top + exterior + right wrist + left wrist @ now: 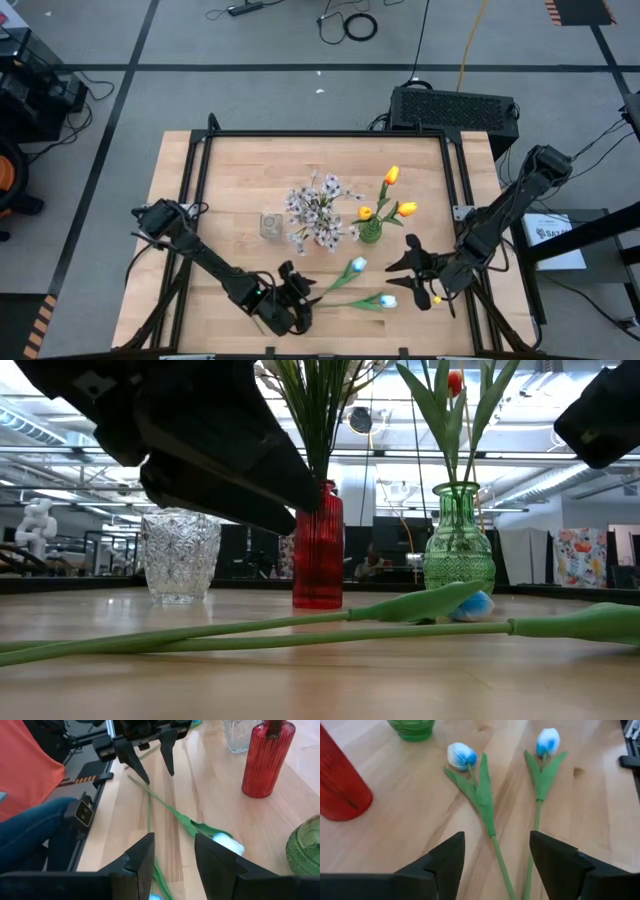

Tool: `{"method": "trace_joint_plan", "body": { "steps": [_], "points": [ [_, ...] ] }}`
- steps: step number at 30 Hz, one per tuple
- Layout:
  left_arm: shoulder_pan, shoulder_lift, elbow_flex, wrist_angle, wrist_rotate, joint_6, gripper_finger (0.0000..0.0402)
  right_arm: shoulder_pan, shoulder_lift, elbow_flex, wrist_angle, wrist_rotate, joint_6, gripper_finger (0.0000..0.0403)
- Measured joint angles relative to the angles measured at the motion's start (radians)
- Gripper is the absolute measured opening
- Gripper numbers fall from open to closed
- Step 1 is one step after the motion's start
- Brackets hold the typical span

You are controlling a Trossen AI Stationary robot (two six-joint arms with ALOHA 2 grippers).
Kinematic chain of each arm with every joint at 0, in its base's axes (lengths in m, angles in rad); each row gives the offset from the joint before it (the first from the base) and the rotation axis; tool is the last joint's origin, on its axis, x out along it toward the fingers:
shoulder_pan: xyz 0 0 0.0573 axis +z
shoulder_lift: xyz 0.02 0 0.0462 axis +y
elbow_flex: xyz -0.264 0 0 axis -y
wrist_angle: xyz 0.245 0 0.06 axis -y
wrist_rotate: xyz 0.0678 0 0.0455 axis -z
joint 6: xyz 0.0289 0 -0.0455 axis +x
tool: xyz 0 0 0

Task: Sort flowers into vase by color
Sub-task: Put the middle white tulip into the transparent vase

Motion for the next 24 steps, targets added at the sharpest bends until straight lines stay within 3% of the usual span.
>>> {"method": "trace_joint_plan", "body": {
  "steps": [16, 24],
  "points": [
    [-0.002, 0.185, 0.014, 0.192, -0.025, 0.000, 0.0230, 0.000, 0.028, 0.000, 0.018, 0.023, 0.003, 0.0132],
    [0.019, 0.199, 0.020, 0.186, -0.032, -0.024, 0.0160, 0.000, 0.028, 0.000, 0.018, 0.029, -0.013, 0.0132]
  ]
}}
